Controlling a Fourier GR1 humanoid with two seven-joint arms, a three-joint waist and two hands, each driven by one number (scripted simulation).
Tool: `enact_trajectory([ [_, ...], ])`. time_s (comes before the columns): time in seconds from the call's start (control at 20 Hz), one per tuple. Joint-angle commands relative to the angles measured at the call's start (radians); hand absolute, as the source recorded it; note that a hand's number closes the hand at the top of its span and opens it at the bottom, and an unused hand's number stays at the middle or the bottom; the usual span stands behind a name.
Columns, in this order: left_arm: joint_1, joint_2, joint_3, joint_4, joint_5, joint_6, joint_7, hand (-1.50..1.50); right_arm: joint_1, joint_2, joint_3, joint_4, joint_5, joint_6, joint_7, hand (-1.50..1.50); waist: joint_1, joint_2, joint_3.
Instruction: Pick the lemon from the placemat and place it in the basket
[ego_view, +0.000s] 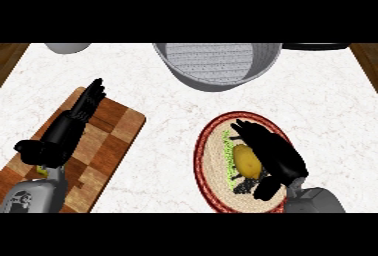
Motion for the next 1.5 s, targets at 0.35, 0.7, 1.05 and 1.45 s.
enact_trajectory([
  [0.35, 0.006, 0.010, 0.021, 0.044, -0.020, -0.027, -0.050, 0.00, -0.009, -0.023, 0.037, 0.109, 0.057, 0.063, -0.086, 1.50, -0.001, 0.000, 0.000],
  [0.7, 0.021, -0.017, 0.018, 0.021, -0.020, -0.016, -0.035, 0.00, -0.046, 0.014, 0.063, 0.210, 0.142, -0.059, -0.155, 1.50, 0.003, 0.001, 0.000],
  [1.05, 0.005, -0.019, -0.006, -0.017, -0.026, -0.023, -0.006, 0.00, -0.147, -0.248, 0.188, 0.113, 0.142, -0.078, -0.633, 1.50, 0.052, 0.006, 0.003],
  [1.45, -0.027, -0.034, -0.014, -0.002, -0.034, -0.008, 0.004, 0.00, -0.176, -0.453, 0.125, 0.283, 0.015, -0.399, -1.271, 1.50, 0.033, 0.019, 0.006],
])
